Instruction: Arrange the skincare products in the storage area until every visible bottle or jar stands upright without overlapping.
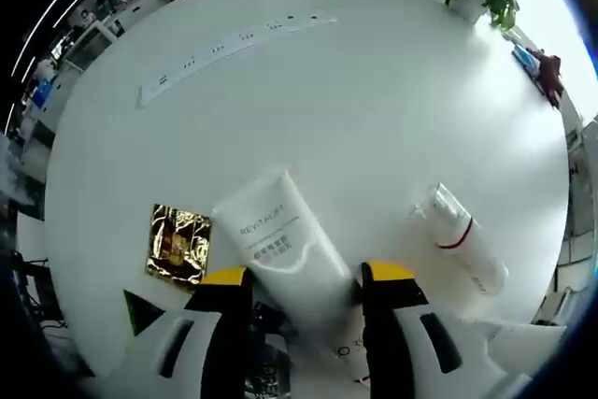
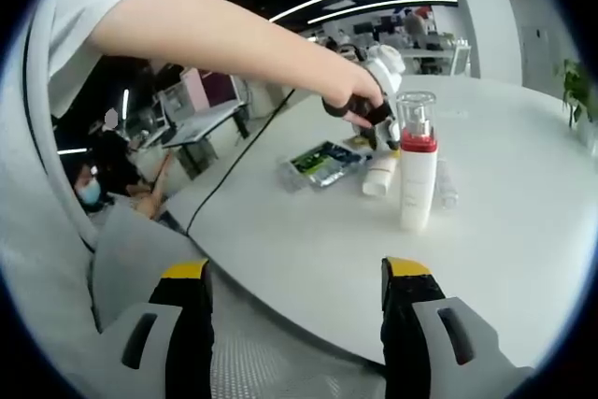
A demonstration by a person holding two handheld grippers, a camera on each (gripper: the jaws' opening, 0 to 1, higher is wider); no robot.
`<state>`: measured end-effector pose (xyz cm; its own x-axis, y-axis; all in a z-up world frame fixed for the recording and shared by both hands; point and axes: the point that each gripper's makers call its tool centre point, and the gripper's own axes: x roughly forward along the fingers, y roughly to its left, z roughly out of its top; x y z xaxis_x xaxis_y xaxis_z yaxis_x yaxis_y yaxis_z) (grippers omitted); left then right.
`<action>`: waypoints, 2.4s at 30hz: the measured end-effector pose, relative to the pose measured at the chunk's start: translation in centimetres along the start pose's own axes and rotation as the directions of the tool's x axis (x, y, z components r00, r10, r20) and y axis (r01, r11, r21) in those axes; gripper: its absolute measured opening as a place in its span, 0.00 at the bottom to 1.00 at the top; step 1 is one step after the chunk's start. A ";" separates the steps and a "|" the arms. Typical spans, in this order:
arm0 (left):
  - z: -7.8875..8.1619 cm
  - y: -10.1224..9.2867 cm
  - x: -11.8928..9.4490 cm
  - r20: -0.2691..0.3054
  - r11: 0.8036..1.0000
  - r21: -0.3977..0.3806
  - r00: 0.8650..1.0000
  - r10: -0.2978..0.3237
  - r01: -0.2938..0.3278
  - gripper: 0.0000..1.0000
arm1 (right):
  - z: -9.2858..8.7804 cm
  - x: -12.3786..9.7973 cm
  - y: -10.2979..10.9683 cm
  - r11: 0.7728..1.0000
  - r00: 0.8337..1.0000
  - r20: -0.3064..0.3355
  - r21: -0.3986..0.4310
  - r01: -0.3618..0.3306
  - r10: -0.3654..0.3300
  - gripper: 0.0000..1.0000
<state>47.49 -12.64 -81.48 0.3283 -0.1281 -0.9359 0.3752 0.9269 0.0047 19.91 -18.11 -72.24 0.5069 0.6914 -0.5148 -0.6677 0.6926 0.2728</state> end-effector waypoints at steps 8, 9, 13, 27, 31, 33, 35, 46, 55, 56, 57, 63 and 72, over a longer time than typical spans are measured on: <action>0.2 -0.1 -0.7 0.021 1.000 -0.001 0.999 -0.029 0.029 0.34 | 0.1 0.0 0.0 1.000 1.000 0.002 0.003 -0.002 0.002 0.73; 0.3 -0.1 -0.8 0.023 0.999 -0.004 0.999 -0.033 0.033 0.34 | 0.1 0.0 0.0 1.000 1.000 0.002 0.003 -0.002 0.002 0.73; 0.5 -0.3 -1.3 0.038 0.999 0.003 0.998 -0.044 0.044 0.32 | 0.1 0.0 0.0 1.000 1.000 0.005 0.005 -0.004 0.004 0.73; 0.6 -0.1 -4.7 0.149 0.996 0.022 0.985 -0.086 0.084 0.31 | 0.4 -0.4 0.2 1.000 1.000 0.020 0.002 -0.010 0.010 0.72; 0.2 -0.2 -5.9 0.197 0.995 0.021 0.976 -0.097 0.095 0.31 | 0.4 -0.4 0.4 1.000 1.000 0.014 -0.010 -0.012 0.013 0.71; 0.2 -0.2 -6.4 0.235 0.995 0.030 0.967 -0.103 0.099 0.30 | 0.3 -0.4 0.4 1.000 1.000 0.008 -0.012 -0.014 0.014 0.70; -0.4 -0.3 -7.4 0.256 0.994 0.015 0.961 -0.106 0.106 0.30 | 0.3 -0.4 0.4 1.000 1.000 0.003 -0.009 -0.016 0.016 0.70; -2.6 0.4 -11.4 0.404 0.986 -0.020 0.904 -0.144 0.166 0.28 | 0.8 -0.4 0.6 1.000 1.000 0.023 0.001 -0.007 0.007 0.67; -6.5 0.9 -13.1 0.472 0.986 0.008 0.869 -0.149 0.165 0.28 | 1.5 1.6 1.8 0.979 0.996 -0.081 -0.200 -0.040 0.024 0.68; -7.1 0.7 -13.4 0.482 0.986 0.011 0.863 -0.150 0.165 0.28 | 2.3 2.2 1.9 0.971 0.997 -0.073 -0.233 -0.044 0.028 0.68; -7.4 0.6 -13.5 0.491 0.986 0.016 0.858 -0.150 0.163 0.28 | 2.7 2.7 1.8 0.967 0.997 -0.068 -0.252 -0.042 0.026 0.68; -9.5 -0.2 -14.3 0.513 0.987 0.060 0.844 -0.158 0.148 0.28 | 3.0 7.8 -1.3 0.895 0.993 -0.080 -0.444 0.038 -0.082 0.62; -12.2 -1.3 -15.5 0.511 0.991 0.049 0.849 -0.131 0.123 0.28 | 3.5 12.5 -1.7 0.905 0.997 -0.067 -0.425 0.011 -0.043 0.47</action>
<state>31.31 -7.58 -71.28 0.6730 -0.4105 -0.6153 0.4551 0.8856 -0.0931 29.31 -9.95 -76.33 0.4978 0.6456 -0.5791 -0.8305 0.5472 -0.1038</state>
